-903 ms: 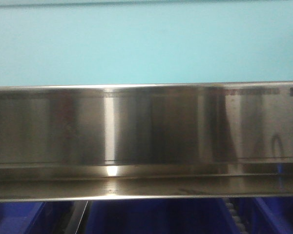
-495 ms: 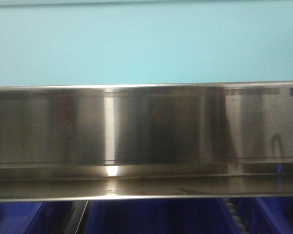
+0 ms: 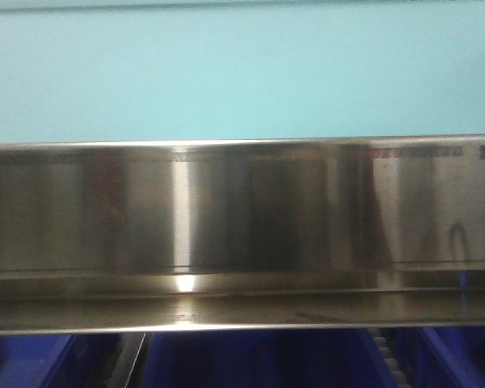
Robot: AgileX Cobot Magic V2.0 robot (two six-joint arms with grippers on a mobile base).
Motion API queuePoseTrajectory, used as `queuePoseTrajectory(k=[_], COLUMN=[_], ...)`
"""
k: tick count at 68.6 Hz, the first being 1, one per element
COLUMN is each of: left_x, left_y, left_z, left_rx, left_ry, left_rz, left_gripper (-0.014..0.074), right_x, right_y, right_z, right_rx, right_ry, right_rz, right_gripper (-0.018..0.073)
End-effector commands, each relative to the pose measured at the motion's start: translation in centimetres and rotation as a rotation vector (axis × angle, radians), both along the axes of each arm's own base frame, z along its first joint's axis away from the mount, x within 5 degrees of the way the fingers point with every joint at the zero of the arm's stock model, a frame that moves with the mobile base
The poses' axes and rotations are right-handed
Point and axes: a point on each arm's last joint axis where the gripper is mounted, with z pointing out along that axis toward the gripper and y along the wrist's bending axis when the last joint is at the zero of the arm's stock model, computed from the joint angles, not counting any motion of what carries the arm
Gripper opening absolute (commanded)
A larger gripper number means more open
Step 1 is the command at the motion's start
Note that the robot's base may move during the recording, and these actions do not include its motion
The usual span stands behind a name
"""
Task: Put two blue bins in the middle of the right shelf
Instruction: 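Close both grippers on opposite walls of the light teal bin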
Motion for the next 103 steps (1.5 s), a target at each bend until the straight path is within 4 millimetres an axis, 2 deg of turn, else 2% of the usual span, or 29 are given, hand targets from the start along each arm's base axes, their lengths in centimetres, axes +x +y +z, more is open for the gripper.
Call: queuePoseTrajectory(k=[1,13,21,25,32,41,51,61,70,79,91,103], left_x=[-0.1,-0.1,-0.1,-0.4,-1.2,-2.4,-1.9,0.6,4.6,8.8,13.6,17.2], left_y=[0.0,0.0,0.0,0.0,0.1,0.2,0.3,0.4,0.6,1.0,1.0,1.0], left_z=[0.3,0.4,0.5,1.7,4.4,8.3,12.8,16.4,19.5,21.6,22.8,21.0], left_rx=[-0.006,0.011,0.013,0.01,0.008,0.004,-0.004,-0.013,-0.007,0.028,0.03,0.022], left_ry=[-0.027,-0.038,-0.03,-0.025,-0.024,-0.034,0.038,0.18,0.341,0.433,0.451,0.523], left_rz=[-0.004,-0.004,-0.003,0.003,0.013,0.025,0.034,0.042,0.06,0.089,0.083,0.072], left_gripper=[-0.0111,-0.0111,-0.0111,-0.0111,-0.0111,-0.0111,-0.0111,-0.0111,-0.0111,-0.0111,-0.0111,-0.0111], right_x=[0.0,0.0,-0.2,-0.3,-1.0,-2.1,-2.1,0.0,2.8,6.4,10.4,13.0], right_y=[0.0,0.0,0.0,0.0,-0.1,-0.2,-0.2,0.0,0.2,0.4,0.7,0.9], right_z=[0.2,0.2,1.4,1.8,4.6,8.0,12.1,15.4,18.0,19.4,18.9,17.2], right_rx=[0.003,0.003,0.013,0.015,0.016,0.01,0.004,0.0,-0.007,-0.013,-0.019,-0.026], right_ry=[-0.021,-0.023,-0.156,-0.176,-0.192,-0.102,-0.019,0.039,0.139,0.221,0.294,0.39], right_rz=[-0.003,-0.003,-0.002,0.0,-0.001,-0.003,-0.004,-0.004,-0.005,-0.005,-0.005,-0.005], right_gripper=[-0.0163,-0.0163,-0.0163,-0.0163,-0.0163,-0.0163,-0.0163,-0.0163,-0.0163,-0.0163,-0.0163,-0.0163])
